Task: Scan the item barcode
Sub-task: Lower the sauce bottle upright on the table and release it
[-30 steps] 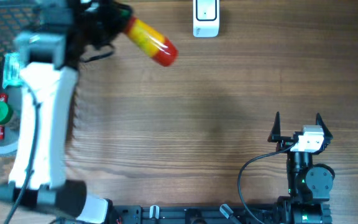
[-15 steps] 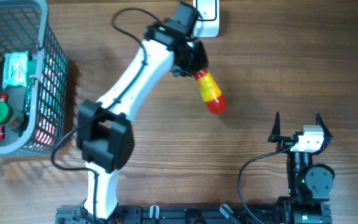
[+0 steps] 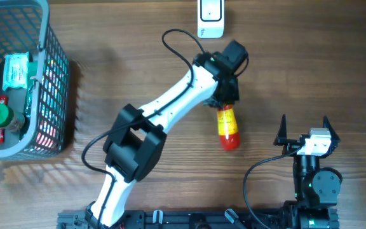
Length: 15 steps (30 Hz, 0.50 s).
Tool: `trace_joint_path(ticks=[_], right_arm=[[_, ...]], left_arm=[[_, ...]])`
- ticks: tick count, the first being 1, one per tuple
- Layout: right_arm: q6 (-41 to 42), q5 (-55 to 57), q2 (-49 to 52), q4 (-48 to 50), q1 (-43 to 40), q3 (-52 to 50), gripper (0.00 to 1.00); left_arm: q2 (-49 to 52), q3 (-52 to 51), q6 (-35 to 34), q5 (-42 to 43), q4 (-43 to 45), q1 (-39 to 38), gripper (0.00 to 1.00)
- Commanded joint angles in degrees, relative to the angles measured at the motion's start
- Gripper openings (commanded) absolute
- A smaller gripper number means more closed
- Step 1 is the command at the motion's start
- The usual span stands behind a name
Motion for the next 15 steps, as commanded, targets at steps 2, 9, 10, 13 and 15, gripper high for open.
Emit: trace_joint_path(ticks=[2, 9, 10, 13, 15], right_arm=[[-0.7, -0.74, -0.26, 0.26, 0.33, -0.15, 1.0], [-0.72, -0.74, -0.26, 0.26, 0.33, -0.15, 1.0], [-0.7, -0.74, -0.26, 0.26, 0.33, -0.15, 1.0], [-0.7, -0.74, -0.26, 0.26, 0.33, -0.15, 0.99], [-0.7, -0.74, -0.26, 0.26, 0.33, -0.15, 1.0]], left_arm=[[0.55, -6.49, -0.37, -6.47, 3.34, -1.42, 0.49], [-1.79, -6.58, -0.33, -7.87, 1.92, -1.36, 1.0], [-2.84, -6.16, -0.33, -9.03, 0.39, -1.25, 1.0], [-6.99, -2.86, -0.33, -17.92, -7.13, -0.61, 1.0], [-10.86, 0.72, -0.35, -26.21, -12.68, 0.5, 1.0]])
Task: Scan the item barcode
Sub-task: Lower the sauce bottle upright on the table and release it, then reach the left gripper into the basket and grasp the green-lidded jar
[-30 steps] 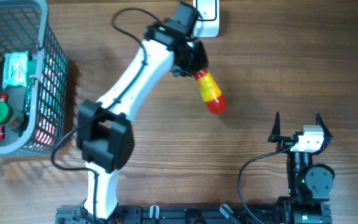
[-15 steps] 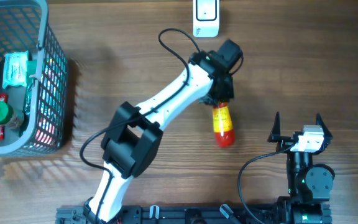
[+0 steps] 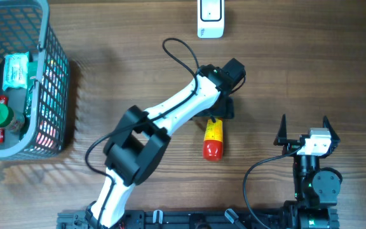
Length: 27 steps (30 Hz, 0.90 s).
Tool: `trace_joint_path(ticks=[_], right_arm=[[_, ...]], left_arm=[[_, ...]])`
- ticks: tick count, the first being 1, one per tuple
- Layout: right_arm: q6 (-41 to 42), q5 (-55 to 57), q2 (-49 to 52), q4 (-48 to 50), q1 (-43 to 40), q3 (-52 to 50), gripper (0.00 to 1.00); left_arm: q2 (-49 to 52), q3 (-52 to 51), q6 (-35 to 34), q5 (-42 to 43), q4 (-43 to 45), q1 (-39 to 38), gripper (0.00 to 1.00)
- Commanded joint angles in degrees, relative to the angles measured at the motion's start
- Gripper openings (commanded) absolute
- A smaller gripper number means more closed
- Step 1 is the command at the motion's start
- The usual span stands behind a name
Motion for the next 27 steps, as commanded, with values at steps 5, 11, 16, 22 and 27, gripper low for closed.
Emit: trace_joint_path(ticks=[5, 11, 16, 22, 27], right_arm=[[-0.7, -0.74, -0.26, 0.26, 0.33, -0.15, 1.0], [-0.7, -0.74, -0.26, 0.26, 0.33, -0.15, 1.0], [-0.72, -0.74, -0.26, 0.26, 0.33, -0.15, 1.0], [-0.7, -0.74, -0.26, 0.26, 0.33, -0.15, 1.0], [-0.7, -0.74, -0.26, 0.26, 0.33, -0.15, 1.0]], left_arm=[[-19.78, 13.68, 0.07, -29.55, -11.19, 7.19, 1.0], [-31.85, 16.04, 0.04, -38.36, -5.18, 22.03, 1.0], [-35.23, 16.04, -0.61, -26.99, -6.45, 45.7, 1.0], [-29.66, 13.0, -0.61, -0.85, -11.15, 73.72, 1.0], [-22.38, 3.91, -0.44, 4.37, -9.33, 83.78, 1.0]])
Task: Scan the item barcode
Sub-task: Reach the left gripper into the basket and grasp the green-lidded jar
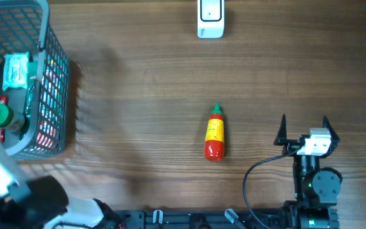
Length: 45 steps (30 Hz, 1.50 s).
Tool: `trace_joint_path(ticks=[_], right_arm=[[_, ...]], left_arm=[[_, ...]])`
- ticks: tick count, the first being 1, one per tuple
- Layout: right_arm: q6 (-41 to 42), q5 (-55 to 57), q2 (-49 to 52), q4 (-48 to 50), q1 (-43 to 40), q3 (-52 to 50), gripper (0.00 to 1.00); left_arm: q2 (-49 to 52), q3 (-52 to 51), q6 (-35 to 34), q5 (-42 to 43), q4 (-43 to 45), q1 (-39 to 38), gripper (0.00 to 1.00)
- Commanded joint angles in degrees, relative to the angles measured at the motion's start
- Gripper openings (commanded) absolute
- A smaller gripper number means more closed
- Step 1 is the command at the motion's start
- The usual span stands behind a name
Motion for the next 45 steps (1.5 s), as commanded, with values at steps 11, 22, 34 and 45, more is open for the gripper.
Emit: trace_joint_path(ticks=[11, 22, 34, 45], right_arm=[[-0.7, -0.74, -0.26, 0.24, 0.28, -0.15, 1.0], [-0.7, -0.74, -0.26, 0.24, 0.28, -0.15, 1.0], [-0.7, -0.74, -0.26, 0.24, 0.28, -0.15, 1.0], [-0.7, -0.74, -0.26, 0.24, 0.28, -0.15, 1.0]], left_arm=[[13.09, -15.93, 0.31, 7.43, 15.89, 5.6, 1.0], [17.64, -15.93, 0.31, 1.25, 18.16, 5.66, 1.0], [21.18, -15.93, 0.33, 1.18, 19.56, 5.64, 0.59], [12.96, -12.85, 0.33, 2.12, 15.19, 5.64, 0.45]])
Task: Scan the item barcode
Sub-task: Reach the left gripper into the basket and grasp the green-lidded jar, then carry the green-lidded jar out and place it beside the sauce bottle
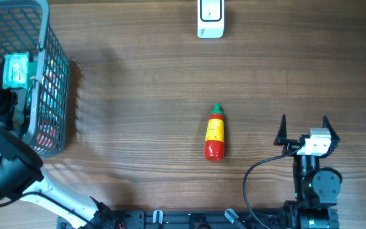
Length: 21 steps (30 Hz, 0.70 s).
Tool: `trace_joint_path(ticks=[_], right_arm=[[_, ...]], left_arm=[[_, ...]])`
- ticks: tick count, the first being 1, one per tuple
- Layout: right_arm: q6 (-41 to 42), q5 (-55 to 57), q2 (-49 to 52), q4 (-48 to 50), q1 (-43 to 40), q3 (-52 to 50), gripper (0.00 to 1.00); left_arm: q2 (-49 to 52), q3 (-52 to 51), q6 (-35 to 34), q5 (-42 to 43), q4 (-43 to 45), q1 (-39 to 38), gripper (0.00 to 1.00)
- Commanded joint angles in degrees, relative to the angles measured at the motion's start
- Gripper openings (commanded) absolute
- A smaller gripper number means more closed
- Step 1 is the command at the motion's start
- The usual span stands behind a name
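Observation:
A red sauce bottle [214, 136] with a yellow label and green tip lies on the wooden table [138, 83], tip toward the far side. The white barcode scanner [210, 18] sits at the far edge, well beyond the bottle. My left arm reaches in from the left edge, and its gripper [6, 109] is down inside the grey wire basket [53, 76]; its fingers are hidden among the goods. Over at the near right, my right gripper [304, 129] rests open and empty, away from the bottle.
Inside the basket a green-and-white packet [16, 69] lies at the back. The other items there are mostly covered by my left arm. The black arm bases run along the near edge.
My left arm, then only at the left frame edge beside the basket, now has its wrist over the basket with the gripper down inside. The bottle and the right gripper have not moved.
My left gripper was at the bottle's top end near the scanner. Then the bottle lay lower on the table with the gripper just above it. After that the bottle lay alone mid-table and the arm was back at the left edge; now it is in the basket.

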Motion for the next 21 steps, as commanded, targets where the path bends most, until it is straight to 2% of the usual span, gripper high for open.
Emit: trace_joint_path(ticks=[1, 8, 14, 16, 19, 21], right_arm=[[-0.7, -0.74, -0.26, 0.24, 0.28, -0.15, 1.0], [-0.72, -0.74, -0.26, 0.24, 0.28, -0.15, 1.0], [-0.7, -0.74, -0.26, 0.24, 0.28, -0.15, 1.0], [-0.7, -0.74, -0.26, 0.24, 0.28, -0.15, 1.0], [-0.72, -0.74, -0.26, 0.24, 0.28, -0.15, 1.0], [-0.72, -0.74, -0.26, 0.24, 0.28, -0.15, 1.0]], left_arm=[[-7.67, 3.41, 0.11, 1.18, -2.54, 0.09, 0.44], [-23.19, 5.14, 0.09, 8.5, -3.63, 0.04, 0.44], [-37.75, 5.14, 0.11, 22.91, -2.84, -2.89, 0.44], [-41.18, 5.11, 0.11, 25.4, -3.91, -7.23, 0.44], [-43.91, 5.09, 1.73, 25.27, -7.21, -18.34, 0.41], [-43.87, 4.79, 1.79, 20.55, -11.37, -31.71, 0.39]])
